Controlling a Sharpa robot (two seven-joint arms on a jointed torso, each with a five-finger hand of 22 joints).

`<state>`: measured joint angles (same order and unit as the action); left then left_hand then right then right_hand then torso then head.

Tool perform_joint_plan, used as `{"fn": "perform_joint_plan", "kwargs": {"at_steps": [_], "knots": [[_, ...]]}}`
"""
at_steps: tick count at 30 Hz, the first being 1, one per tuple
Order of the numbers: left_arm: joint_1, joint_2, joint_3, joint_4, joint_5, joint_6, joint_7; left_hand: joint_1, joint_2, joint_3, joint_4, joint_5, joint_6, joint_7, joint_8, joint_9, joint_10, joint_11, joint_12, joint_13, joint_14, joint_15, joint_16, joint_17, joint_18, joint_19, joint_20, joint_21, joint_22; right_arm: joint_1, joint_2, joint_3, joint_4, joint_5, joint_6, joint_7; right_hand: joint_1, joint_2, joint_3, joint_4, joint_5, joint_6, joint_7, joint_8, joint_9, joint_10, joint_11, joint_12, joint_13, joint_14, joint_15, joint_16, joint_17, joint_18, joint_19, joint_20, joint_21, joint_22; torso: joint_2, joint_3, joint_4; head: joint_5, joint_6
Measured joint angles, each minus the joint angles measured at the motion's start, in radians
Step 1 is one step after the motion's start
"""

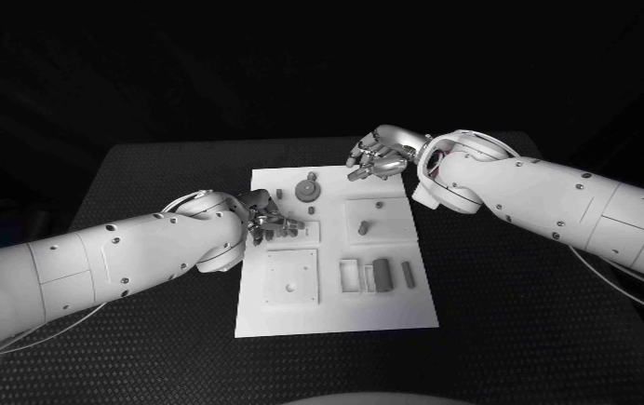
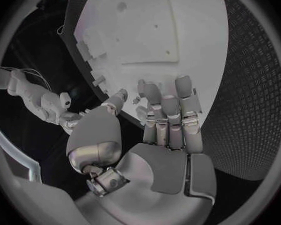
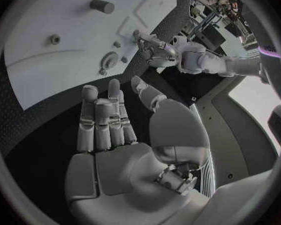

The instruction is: Assemble the parts on the task board

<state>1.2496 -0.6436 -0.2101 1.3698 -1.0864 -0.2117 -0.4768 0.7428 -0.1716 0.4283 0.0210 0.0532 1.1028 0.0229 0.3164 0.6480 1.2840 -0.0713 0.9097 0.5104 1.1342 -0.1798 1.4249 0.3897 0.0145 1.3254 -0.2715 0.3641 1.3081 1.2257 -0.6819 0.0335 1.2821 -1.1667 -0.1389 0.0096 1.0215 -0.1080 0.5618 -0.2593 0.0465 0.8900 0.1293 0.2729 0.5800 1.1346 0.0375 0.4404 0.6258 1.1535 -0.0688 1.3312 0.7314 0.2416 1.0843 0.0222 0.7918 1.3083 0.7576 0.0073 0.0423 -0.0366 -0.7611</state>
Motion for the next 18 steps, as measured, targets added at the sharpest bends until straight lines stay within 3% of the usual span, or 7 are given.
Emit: {"fn": "perform_joint_plan", "kwargs": {"at_steps": [6,18], "knots": [[0.001,0.0,0.004,-0.009,0.0,0.002,-0.005,0.035,0.035,-0.031,-0.026,0.012,-0.002,0.001,0.0,0.0,0.0,0.0,0.0,0.0,-0.002,0.001,0.0,-0.002,0.0,-0.002,0.002,0.0,0.0,0.0,0.0,0.0,0.0,0.0,0.001,0.0,0.0,0.0,0.0,0.0,0.0,0.0,0.0,0.0,0.001,0.0,0.0,0.0,0.0,0.0,0.0,0.0,0.0,0.007,0.0,0.0,0.0,0.0,0.0,-0.0002,0.0009,-0.001,0.0],[0.002,0.009,0.007,-0.02,0.0,0.002,-0.009,0.052,0.052,-0.053,-0.037,0.016,-0.005,0.002,0.0,-0.004,0.0,0.0,0.0,0.0,-0.004,0.003,0.0,-0.004,0.0,-0.002,0.002,-0.004,0.0,0.0,0.001,0.0,-0.001,0.001,0.004,-0.001,0.0,0.0,0.0,0.0,0.0,0.0,0.0,0.0,0.001,0.0,0.0,0.0,0.0,0.0,0.0,0.0,0.0,0.008,0.0,0.0,0.0,0.0,0.0,-0.0003,0.0005,-0.001,-0.001]]}}
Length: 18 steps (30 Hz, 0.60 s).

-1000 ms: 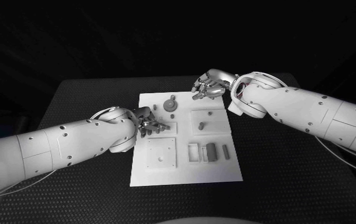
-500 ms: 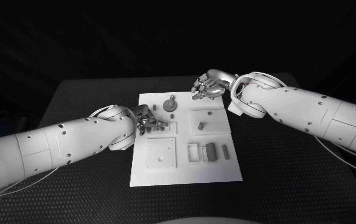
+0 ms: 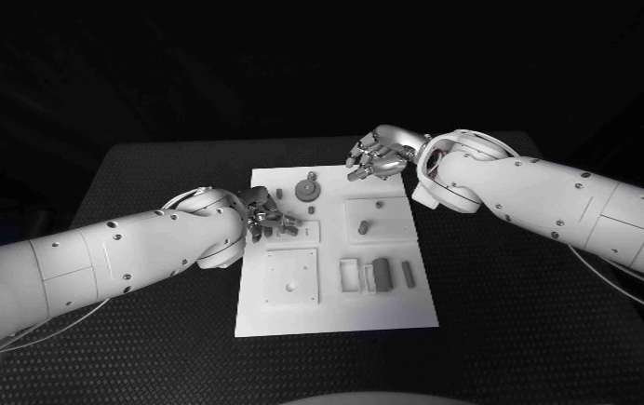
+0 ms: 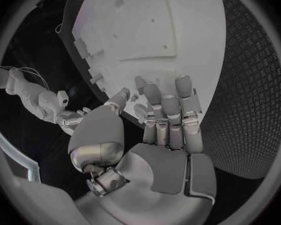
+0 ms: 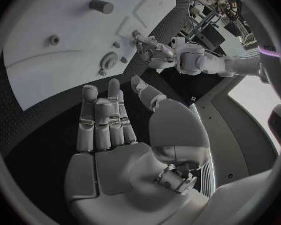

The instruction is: Assemble the parts on the task board

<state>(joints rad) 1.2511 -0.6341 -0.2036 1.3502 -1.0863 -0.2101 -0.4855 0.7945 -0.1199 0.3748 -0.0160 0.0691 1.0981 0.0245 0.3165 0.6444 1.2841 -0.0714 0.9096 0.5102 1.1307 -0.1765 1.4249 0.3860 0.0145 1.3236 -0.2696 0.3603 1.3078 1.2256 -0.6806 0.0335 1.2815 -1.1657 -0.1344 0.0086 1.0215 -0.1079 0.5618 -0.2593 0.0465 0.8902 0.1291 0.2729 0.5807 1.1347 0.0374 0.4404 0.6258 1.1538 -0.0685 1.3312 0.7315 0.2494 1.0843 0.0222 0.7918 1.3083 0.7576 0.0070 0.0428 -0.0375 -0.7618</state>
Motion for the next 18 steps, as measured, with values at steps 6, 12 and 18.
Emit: {"fn": "perform_joint_plan", "kwargs": {"at_steps": [6,12,18], "knots": [[0.0,0.001,0.0,-0.003,0.006,0.0,0.0,0.034,0.042,-0.024,-0.024,0.016,-0.002,0.001,-0.009,-0.004,-0.002,0.002,0.0,0.0,0.0,0.001,0.0,-0.002,0.0,-0.001,0.002,0.0,0.0,0.0,0.0,0.0,0.0,0.0,0.001,0.0,0.0,0.0,0.0,0.0,0.0,0.0,0.0,0.0,0.0,0.0,0.0,0.0,0.0,0.0,0.0,0.0,0.0,0.0,0.0,0.0,0.0,0.0,0.0,0.0004,0.0,-0.001,0.0],[0.0,0.003,0.001,-0.003,0.015,-0.001,0.002,0.059,0.067,-0.026,-0.052,0.027,-0.007,0.004,-0.012,-0.007,-0.005,0.005,0.0,0.0,0.002,0.005,0.0,-0.003,0.0,-0.002,0.002,-0.004,0.0,0.0,0.0,0.0,0.0,0.0,0.003,-0.001,0.0,0.0,0.0,0.0,0.0,0.0,0.0,0.0,0.0,0.0,0.0,0.0,0.0,0.001,0.001,0.0,0.0,0.0,0.0,0.0,0.0,0.0,0.0,0.0006,0.0005,-0.001,0.0],[0.0,0.004,0.001,-0.004,0.02,-0.002,0.004,0.085,0.084,-0.027,-0.081,0.062,-0.007,0.004,-0.012,-0.008,-0.005,0.005,0.0,-0.001,0.002,0.006,0.0,-0.004,0.0,-0.002,0.002,-0.004,0.0,0.0,0.0,0.0,-0.001,0.0,0.004,-0.001,0.0,0.0,0.0,0.0,0.0,0.0,0.0,0.0,0.0,0.0,0.0,0.0,0.0,0.001,0.001,0.0,0.0,0.0,0.0,0.0,0.0,0.0,0.0,0.0006,0.0005,-0.001,0.001]]}}
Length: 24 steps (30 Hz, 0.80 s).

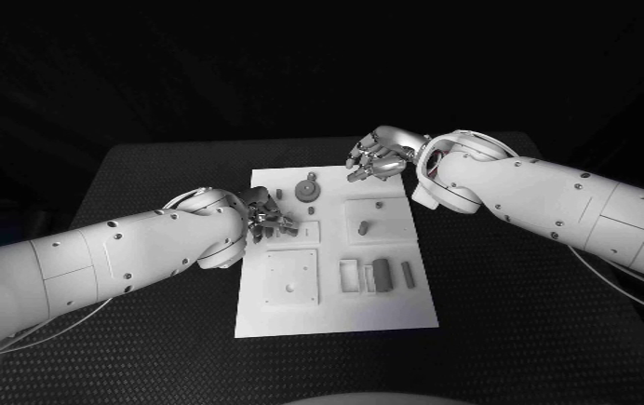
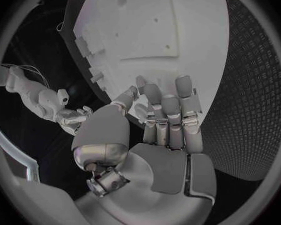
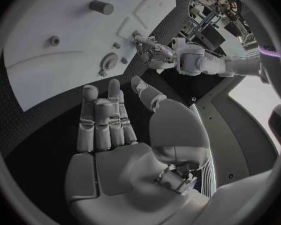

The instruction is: Assemble the parts on the task board

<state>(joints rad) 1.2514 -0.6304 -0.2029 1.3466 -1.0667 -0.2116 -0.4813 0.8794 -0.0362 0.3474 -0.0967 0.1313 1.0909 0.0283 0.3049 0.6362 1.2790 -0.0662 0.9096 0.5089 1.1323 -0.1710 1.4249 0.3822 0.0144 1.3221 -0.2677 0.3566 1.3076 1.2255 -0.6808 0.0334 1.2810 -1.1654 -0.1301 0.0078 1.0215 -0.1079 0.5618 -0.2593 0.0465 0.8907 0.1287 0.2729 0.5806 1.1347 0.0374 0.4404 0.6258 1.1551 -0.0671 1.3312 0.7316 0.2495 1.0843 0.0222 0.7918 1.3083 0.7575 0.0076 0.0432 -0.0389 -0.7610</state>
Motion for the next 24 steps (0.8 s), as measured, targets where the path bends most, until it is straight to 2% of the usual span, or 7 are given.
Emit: {"fn": "perform_joint_plan", "kwargs": {"at_steps": [2,11,16,20,24], "knots": [[0.0,0.001,0.0,0.0,0.002,0.0,0.001,0.01,0.01,-0.001,-0.014,0.023,0.0,0.0,-0.003,-0.001,0.0,0.0,0.0,0.0,0.0,0.0,0.0,0.0,0.0,0.0,0.0,0.0,0.0,0.0,0.0,0.0,0.0,0.0,0.001,0.0,0.0,0.0,0.0,0.0,0.0,0.0,0.0,0.0,0.0,0.0,0.0,0.0,0.0,0.0,0.0,0.0,0.0,0.0,0.0,0.0,0.0,0.0,0.0,0.0,0.0,0.0,0.0],[0.0,0.001,0.001,-0.001,0.008,-0.003,0.005,0.036,0.032,0.01,-0.056,0.038,-0.004,0.003,-0.004,-0.002,0.0,0.0,0.0,-0.002,-0.002,0.002,0.0,-0.001,0.0,-0.002,0.002,0.0,0.0,0.0,0.0,0.0,0.0,0.0,0.003,-0.001,0.0,0.0,0.0,0.0,0.0,0.001,-0.001,0.0,0.001,0.0,0.0,0.0,0.0,0.0,0.0,0.0,0.0,0.0,0.0,0.0,0.0,0.0,0.0,-0.0006,0.0,0.0,0.001],[0.0,0.0,0.001,0.002,0.013,-0.005,0.008,0.066,0.007,0.089,-0.049,0.028,-0.003,0.015,-0.004,-0.005,0.0,0.0,0.0,-0.004,0.002,0.005,-0.001,-0.004,0.0,0.0,0.007,0.0,0.0,0.0,0.0,0.0,-0.001,0.0,0.004,-0.001,0.0,0.0,0.0,0.0,0.0,0.002,-0.002,0.0,0.001,0.0,0.0,0.0,0.0,0.0,0.0,0.0,0.0,0.0,0.0,0.0,0.0,0.0,0.0,-0.0011,0.0005,-0.001,-0.001],[0.0,-0.001,0.002,0.005,0.017,-0.008,0.008,0.092,-0.001,0.094,-0.049,0.061,-0.003,0.018,-0.004,-0.004,-0.002,0.002,0.0,-0.005,0.005,0.006,-0.001,-0.004,0.0,0.001,0.007,0.0,0.0,-0.001,0.0,0.0,-0.002,0.0,0.005,-0.001,0.0,0.0,0.0,0.0,0.0,0.0,0.0,0.0,0.001,0.0,0.0,0.0,0.0,0.0,0.0,0.0,0.0,0.0,0.0,0.0,0.0,0.0,0.0,-0.0011,0.0008,-0.001,-0.001],[0.0,-0.002,0.003,0.006,0.024,-0.009,0.008,0.111,-0.019,0.098,-0.045,0.061,-0.003,0.018,0.002,0.0,-0.002,0.002,0.0,-0.005,0.005,0.006,-0.001,-0.005,0.0,0.008,0.007,0.0,0.0,-0.001,0.0,0.0,-0.005,0.0,0.006,-0.001,0.0,0.0,0.0,0.0,0.0,-0.002,0.002,0.0,0.001,0.0,0.0,0.0,0.0,0.0,0.0,0.0,0.0,0.0,0.0,0.0,0.0,0.0,0.0,-0.0015,0.0007,-0.001,-0.001]]}}
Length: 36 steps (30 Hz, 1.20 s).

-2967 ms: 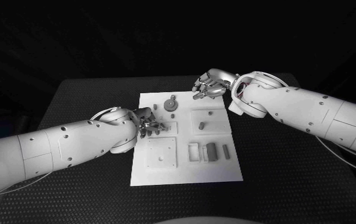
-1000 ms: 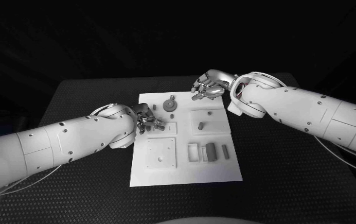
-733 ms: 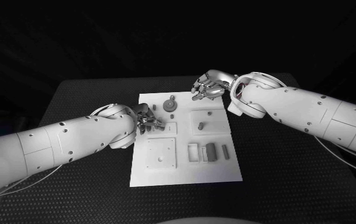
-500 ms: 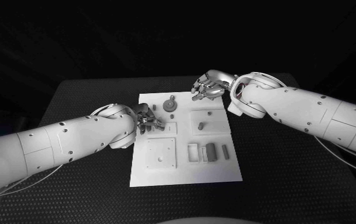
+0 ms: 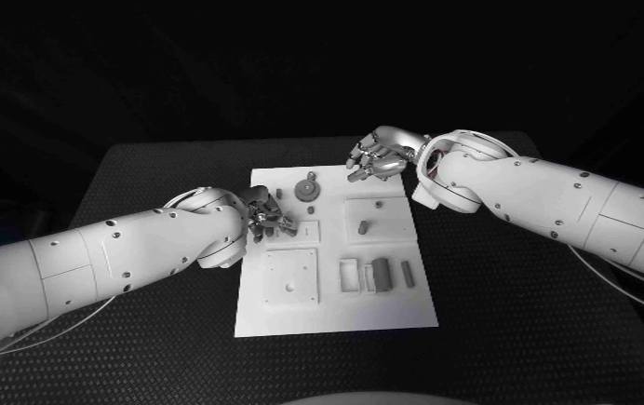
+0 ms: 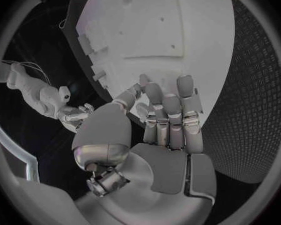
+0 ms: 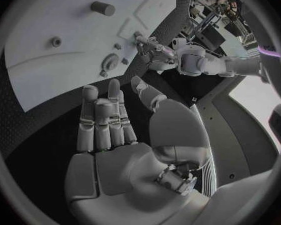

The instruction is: Assemble the parts on the task board

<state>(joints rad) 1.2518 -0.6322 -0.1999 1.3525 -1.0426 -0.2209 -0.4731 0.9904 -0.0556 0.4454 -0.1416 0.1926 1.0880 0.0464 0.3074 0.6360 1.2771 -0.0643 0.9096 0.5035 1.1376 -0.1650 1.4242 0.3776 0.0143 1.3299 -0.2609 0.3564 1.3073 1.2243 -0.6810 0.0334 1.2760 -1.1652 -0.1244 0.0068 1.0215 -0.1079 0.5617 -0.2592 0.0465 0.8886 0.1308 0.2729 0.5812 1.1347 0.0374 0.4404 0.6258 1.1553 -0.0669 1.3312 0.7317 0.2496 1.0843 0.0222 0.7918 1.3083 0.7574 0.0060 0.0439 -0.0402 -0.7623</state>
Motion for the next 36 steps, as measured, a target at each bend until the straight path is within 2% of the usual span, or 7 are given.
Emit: {"fn": "perform_joint_plan", "kwargs": {"at_steps": [8,13,24,25,30,31,36], "knots": [[0.0,-0.001,0.0,0.001,0.037,-0.009,0.001,0.007,-0.007,0.0,0.0,0.01,0.011,-0.004,0.012,0.007,0.004,-0.004,0.0,-0.001,0.002,0.001,0.0,0.0,0.0,0.002,-0.001,0.0,0.0,0.0,-0.001,0.0,-0.001,0.0,0.0,0.0,0.0,0.0,0.0,0.006,0.0,0.0,0.0,-0.004,0.0,0.0,0.0,0.0,0.0,0.0,0.0,0.0,0.0,0.0,0.0,0.0,0.0,0.0,0.0,0.0001,0.0001,0.0,-0.001],[-0.001,-0.001,0.0,0.003,0.073,-0.024,0.004,0.009,-0.009,0.0,0.0,0.056,0.021,-0.004,0.025,0.015,0.008,-0.007,0.0,-0.002,0.004,0.002,0.0,-0.001,0.0,0.005,0.002,0.0,0.001,0.0,-0.001,0.0,-0.001,0.0,0.001,-0.001,-0.007,-0.001,0.0,0.006,0.0,0.0,0.0,-0.004,0.0,0.0,0.0,0.0,0.0,0.0,0.0,0.0,0.0,0.0,0.0,0.0,0.0,0.0,0.0,0.0004,0.0005,0.001,-0.001],[-0.001,-0.001,0.0,0.011,0.136,-0.073,0.013,0.009,-0.009,-0.001,-0.001,0.115,0.032,-0.014,0.048,0.038,0.015,-0.015,0.004,-0.003,0.005,0.002,0.005,-0.001,0.0,0.006,0.002,0.005,0.001,0.0,0.0,0.0,-0.005,0.002,0.001,-0.001,-0.008,0.0,0.0,0.011,0.0,0.0,0.0,-0.004,0.001,0.0,0.0,0.0,0.0,0.0,0.0,0.0,-0.001,0.0,0.0,0.0,0.0,0.0,0.0,0.0016,-0.0003,0.003,0.0],[0.0,-0.001,-0.001,0.012,0.139,-0.078,0.014,0.009,-0.009,-0.002,-0.002,0.13,0.035,-0.017,0.049,0.043,0.016,-0.016,0.004,-0.003,0.005,0.002,0.005,-0.001,0.0,0.008,0.004,0.005,0.001,0.0,0.0,0.0,-0.005,0.002,0.001,-0.001,-0.008,0.0,0.0,0.011,0.0,0.0,0.0,-0.004,0.001,0.0,0.0,0.0,0.0,0.0,0.0,0.0,-0.001,0.0,0.0,0.0,0.0,0.0,0.0,0.0016,-0.0004,0.003,0.0],[0.0,-0.003,-0.001,0.016,0.143,-0.097,0.017,0.009,-0.009,-0.002,-0.002,0.131,0.043,-0.018,0.06,0.052,0.024,-0.016,0.004,-0.003,0.007,0.004,0.005,-0.001,0.0,0.009,0.005,0.012,0.001,0.0,-0.001,0.0,-0.005,0.002,0.001,-0.001,-0.008,0.0,-0.003,0.014,0.0,0.0,0.0,-0.004,0.001,0.0,0.0,0.0,0.0,0.0,0.0,0.0,-0.001,0.0,0.0,0.0,0.0,0.0,0.0,0.0016,-0.0004,0.003,0.0],[0.0,-0.004,-0.001,0.018,0.143,-0.1,0.017,0.009,-0.009,-0.002,-0.002,0.148,0.043,-0.018,0.061,0.057,0.024,-0.016,0.004,-0.004,0.007,0.004,0.005,-0.001,0.0,0.009,0.005,0.012,0.0,0.0,-0.001,0.0,-0.005,0.003,0.001,-0.001,-0.008,0.0,-0.003,0.014,0.0,0.0,0.0,-0.004,0.001,0.0,0.0,0.0,0.0,0.0,0.0,0.0,-0.001,0.0,0.0,0.0,0.0,0.0,0.0,0.0016,-0.0004,0.003,-0.001],[-0.001,-0.009,-0.001,0.028,0.122,-0.111,0.015,0.009,-0.009,-0.003,-0.003,0.15,0.047,-0.021,0.065,0.065,0.028,-0.02,0.004,-0.004,0.009,0.005,0.005,-0.001,0.0,0.009,0.005,0.012,0.0,0.0,-0.001,0.0,-0.006,0.003,0.001,-0.001,-0.008,0.0,-0.003,0.014,0.0,0.0,0.0,-0.004,0.001,0.0,0.0,0.0,0.0,0.0,0.0,0.0,-0.001,0.0,0.0,0.0,0.0,0.0,0.0,0.0015,-0.0004,0.004,-0.001]]}}
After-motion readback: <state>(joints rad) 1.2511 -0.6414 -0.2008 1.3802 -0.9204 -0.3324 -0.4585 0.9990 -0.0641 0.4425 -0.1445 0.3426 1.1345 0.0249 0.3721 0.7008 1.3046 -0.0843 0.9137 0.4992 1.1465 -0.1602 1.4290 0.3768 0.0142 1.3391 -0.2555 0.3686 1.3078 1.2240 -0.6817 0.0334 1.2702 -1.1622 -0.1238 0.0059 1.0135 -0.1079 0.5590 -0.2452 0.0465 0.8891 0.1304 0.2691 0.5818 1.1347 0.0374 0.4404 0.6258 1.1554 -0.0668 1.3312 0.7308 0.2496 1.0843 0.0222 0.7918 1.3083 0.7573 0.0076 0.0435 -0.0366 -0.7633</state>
